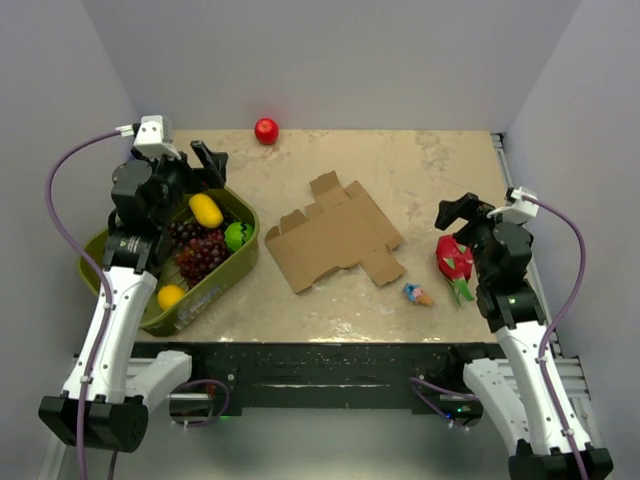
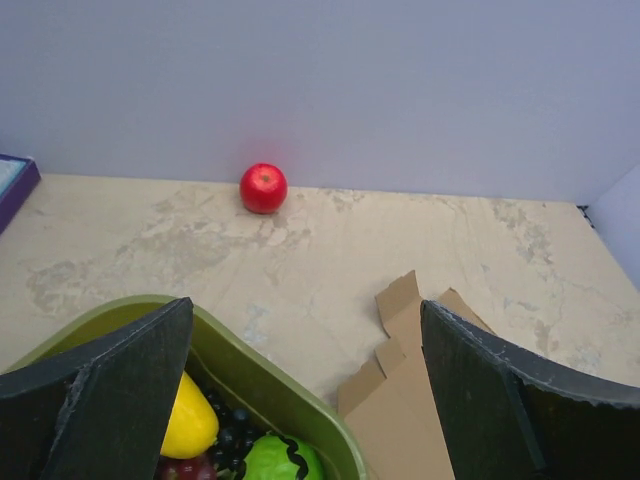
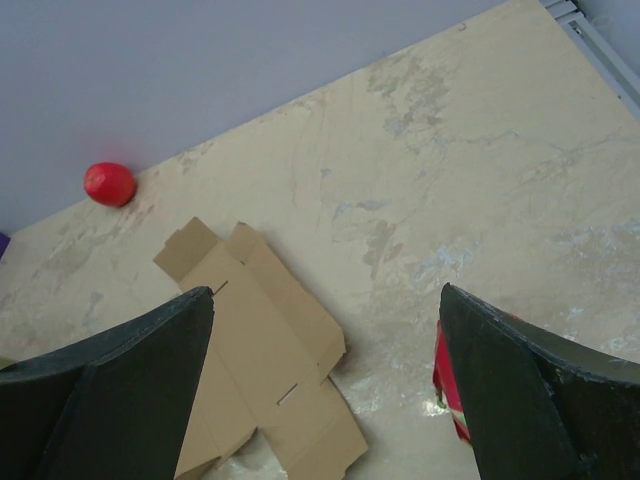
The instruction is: Fold the paper box
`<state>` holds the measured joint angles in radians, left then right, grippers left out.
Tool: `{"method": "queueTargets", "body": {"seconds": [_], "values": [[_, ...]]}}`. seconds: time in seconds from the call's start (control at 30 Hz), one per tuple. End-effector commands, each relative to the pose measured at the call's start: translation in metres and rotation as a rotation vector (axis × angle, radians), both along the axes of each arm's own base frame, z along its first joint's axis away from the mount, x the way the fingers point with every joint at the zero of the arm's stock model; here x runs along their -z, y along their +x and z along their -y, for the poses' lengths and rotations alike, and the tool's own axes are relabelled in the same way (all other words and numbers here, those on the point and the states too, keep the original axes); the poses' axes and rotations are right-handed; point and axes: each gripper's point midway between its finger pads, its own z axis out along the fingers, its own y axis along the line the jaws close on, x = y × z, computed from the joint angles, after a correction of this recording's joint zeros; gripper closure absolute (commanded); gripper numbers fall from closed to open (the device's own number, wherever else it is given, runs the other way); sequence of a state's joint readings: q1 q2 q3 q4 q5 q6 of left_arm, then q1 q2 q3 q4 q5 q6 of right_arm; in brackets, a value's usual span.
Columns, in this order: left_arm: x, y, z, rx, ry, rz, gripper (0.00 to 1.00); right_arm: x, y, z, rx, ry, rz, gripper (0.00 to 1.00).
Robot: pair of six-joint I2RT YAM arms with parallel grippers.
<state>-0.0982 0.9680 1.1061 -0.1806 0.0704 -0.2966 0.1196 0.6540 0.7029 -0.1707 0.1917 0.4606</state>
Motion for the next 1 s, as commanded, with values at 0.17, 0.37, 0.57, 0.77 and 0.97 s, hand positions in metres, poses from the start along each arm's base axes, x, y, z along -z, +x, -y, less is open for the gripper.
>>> {"method": "queueTargets", "body": {"seconds": [0.17, 0.37, 0.57, 0.77, 0.97], "values": [[0.009, 0.009, 0.021, 0.096, -0.040, 0.036, 0.00, -0.021, -0.006, -0.003, -0.001, 0.055, 0.001, 0.01], [0.046, 0.006, 0.038, 0.193, 0.026, 0.002, 0.03, -0.015, 0.000, -0.025, -0.082, 0.161, -0.029, 0.01], [0.060, -0.008, 0.076, 0.294, 0.125, -0.018, 0.05, 0.010, 0.015, -0.063, -0.226, 0.297, -0.118, 0.04], [0.067, -0.014, 0.086, 0.333, 0.128, -0.023, 0.05, 0.051, 0.015, -0.112, -0.236, 0.301, -0.240, 0.05], [0.079, -0.012, 0.092, 0.356, 0.134, -0.051, 0.05, 0.097, 0.006, -0.141, -0.229, 0.320, -0.375, 0.05]]}}
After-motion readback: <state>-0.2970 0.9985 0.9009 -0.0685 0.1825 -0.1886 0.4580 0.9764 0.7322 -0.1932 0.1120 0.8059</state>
